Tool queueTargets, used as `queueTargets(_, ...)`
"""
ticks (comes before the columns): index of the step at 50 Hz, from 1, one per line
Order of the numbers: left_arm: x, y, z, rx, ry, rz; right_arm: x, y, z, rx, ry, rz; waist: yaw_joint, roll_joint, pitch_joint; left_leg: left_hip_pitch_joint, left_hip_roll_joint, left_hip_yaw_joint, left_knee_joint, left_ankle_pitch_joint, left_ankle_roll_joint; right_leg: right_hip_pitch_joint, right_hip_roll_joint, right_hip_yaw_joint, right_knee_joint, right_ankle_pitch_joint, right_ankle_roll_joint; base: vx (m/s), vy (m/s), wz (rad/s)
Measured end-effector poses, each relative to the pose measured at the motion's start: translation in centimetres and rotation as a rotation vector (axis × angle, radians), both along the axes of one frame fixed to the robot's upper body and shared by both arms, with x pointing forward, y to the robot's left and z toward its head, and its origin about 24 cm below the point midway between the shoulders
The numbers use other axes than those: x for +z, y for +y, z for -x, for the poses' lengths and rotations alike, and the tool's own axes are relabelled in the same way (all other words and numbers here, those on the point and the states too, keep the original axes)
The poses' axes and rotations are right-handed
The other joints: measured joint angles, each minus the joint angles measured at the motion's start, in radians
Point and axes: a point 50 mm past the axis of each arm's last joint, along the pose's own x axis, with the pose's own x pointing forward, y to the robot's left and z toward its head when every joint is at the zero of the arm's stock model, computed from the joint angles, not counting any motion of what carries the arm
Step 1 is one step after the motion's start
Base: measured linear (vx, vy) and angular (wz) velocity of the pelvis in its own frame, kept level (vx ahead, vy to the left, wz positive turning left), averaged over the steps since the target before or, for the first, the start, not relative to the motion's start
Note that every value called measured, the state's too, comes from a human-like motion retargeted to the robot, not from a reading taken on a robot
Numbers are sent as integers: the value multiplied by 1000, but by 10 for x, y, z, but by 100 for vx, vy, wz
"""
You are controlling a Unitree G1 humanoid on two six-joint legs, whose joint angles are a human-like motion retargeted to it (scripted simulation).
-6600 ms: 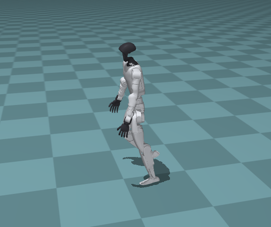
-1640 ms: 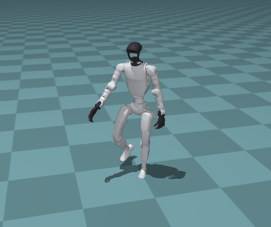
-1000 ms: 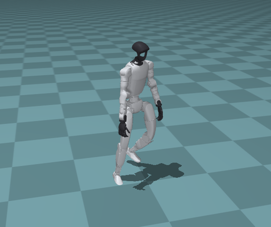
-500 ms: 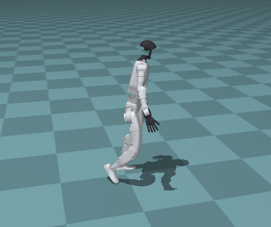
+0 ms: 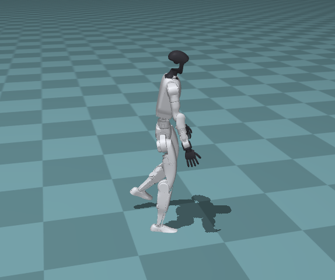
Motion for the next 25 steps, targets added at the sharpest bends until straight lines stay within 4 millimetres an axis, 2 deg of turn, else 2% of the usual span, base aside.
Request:
queueTargets(2, -5, 9, 13, 72, 12, -13, 8, 1, -14, -59, -88, 10, 23, -3, 6, -48, 6, 31, 2, -5, -27, 21, -5, 5, 8, -21, 1, 49, 2, -46)
queueTargets(4, -13, 18, 30, 98, 79, -38, 12, 8, -23, -49, -127, -8, 56, -20, 5, -56, -18, 59, -122, -19, -39, 37, -17, 16, 8, -28, 4, 50, 5, -35)
queueTargets(7, -21, 32, 56, 180, 144, -71, 16, 12, -30, -47, -188, 31, 59, -1, -7, -135, 39, 76, -209, -34, -100, 80, 2, -43, 35, -73, 9, 52, 12, 41)
queueTargets(8, -24, 36, 62, 188, 185, -85, 16, 15, -31, -24, -186, 26, 68, 2, -11, -134, 44, 88, -313, -29, -107, 110, 12, -53, 2, -64, 14, 54, 13, 19)
queueTargets(11, -24, 49, 69, 227, 258, -96, 14, 25, -33, 74, -177, -29, 143, -25, 5, 1, -25, 160, -803, 141, -71, 164, 6, -30, -14, -47, 26, 54, 16, -28)
queueTargets(12, -23, 54, 70, 290, 269, -68, 12, 28, -31, 90, -167, -52, 163, -30, 7, 36, -40, 166, -905, 193, -67, 179, 8, -29, -8, -45, 25, 54, 22, 4)
queueTargets(13, -21, 60, 69, 442, 257, 17, 8, 29, -25, 85, -151, -83, 176, -34, 4, 55, -47, 154, -940, 207, -65, 192, 9, -34, 6, -45, 21, 53, 23, 28)
queueTargets(14, -21, 62, 71, 400, 288, -13, 6, 30, -22, 85, -143, -97, 181, -42, 3, 75, -52, 137, -959, 203, -61, 196, 9, -39, 34, -43, 19, 53, 24, 49)
queueTargets(15, -22, 62, 75, 259, 343, -101, 4, 30, -19, 86, -139, -102, 182, -50, 3, 95, -57, 117, -970, 191, -56, 197, 8, -44, 68, -40, 17, 53, 25, 57)
queueTargets(16, -19, 66, 70, 384, 302, -26, 1, 30, -13, 65, -132, -128, 184, -49, 1, 116, -52, 103, -970, 173, -63, 190, 15, -44, 125, -25, 11, 53, 25, 62)
queueTargets(17, -17, 68, 66, 422, 282, -1, -2, 29, -7, 48, -125, -143, 182, -50, 0, 135, -46, 89, -971, 159, -68, 176, 21, -43, 192, -9, 4, 53, 25, 70)
queueTargets(18, -18, 66, 66, 290, 314, -77, -4, 28, -3, 38, -116, -139, 173, -51, 2, 150, -42, 76, -971, 153, -72, 150, 26, -41, 277, 12, -3, 51, 23, 81)
queueTargets(20, -17, 67, 63, 178, 328, -159, -12, 28, 13, -34, -96, -151, 143, -80, -12, 89, -25, 63, -800, 59, -102, 26, 0, -46, 548, 62, -4, 50, 20, 101)
queueTargets(22, -12, 64, 45, 185, 256, -166, -19, 26, 27, -50, -46, -141, 107, -76, -10, 128, -33, 10, -844, 73, -88, -34, 2, -73, 692, 139, -2, 49, 17, 96)
queueTargets(25, -2, 58, 13, 102, 173, -203, -26, 24, 45, -97, 4, -136, 83, -92, -16, 102, -32, -12, -767, 26, -95, -170, -42, -115, 850, 94, -28, 43, 11, 63)
